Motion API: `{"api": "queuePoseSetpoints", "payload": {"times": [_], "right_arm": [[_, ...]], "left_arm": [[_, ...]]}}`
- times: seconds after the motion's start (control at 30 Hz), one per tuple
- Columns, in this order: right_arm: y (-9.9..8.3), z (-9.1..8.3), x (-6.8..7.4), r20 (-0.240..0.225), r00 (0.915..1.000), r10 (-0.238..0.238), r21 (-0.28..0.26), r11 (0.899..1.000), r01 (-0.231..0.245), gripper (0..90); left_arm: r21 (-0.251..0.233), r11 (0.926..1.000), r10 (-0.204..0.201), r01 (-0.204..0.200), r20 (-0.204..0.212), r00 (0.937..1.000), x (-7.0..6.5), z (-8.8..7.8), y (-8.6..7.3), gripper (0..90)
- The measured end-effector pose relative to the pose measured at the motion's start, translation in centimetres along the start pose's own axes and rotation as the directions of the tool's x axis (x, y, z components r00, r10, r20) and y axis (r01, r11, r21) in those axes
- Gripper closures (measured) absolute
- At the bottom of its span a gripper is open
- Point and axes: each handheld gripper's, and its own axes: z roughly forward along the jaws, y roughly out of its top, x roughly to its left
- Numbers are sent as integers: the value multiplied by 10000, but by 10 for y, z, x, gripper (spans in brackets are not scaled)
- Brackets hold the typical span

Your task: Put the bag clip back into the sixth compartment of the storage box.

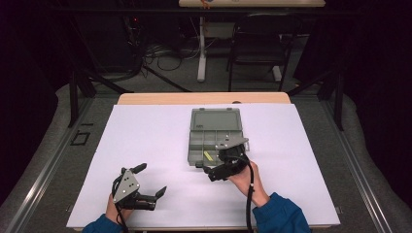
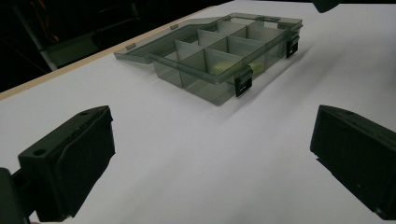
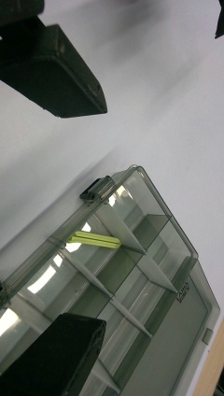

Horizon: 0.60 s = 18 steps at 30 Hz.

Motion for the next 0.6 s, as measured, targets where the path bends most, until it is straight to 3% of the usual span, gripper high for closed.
{"api": "queuePoseSetpoints", "payload": {"times": [0.6], "right_arm": [[-37, -41, 0, 62, 9983, -579, -978, 9935, 582, 0]], "left_arm": [[21, 10000, -1, 1, 38, 10000, 0, 2, 0, 0]]}}
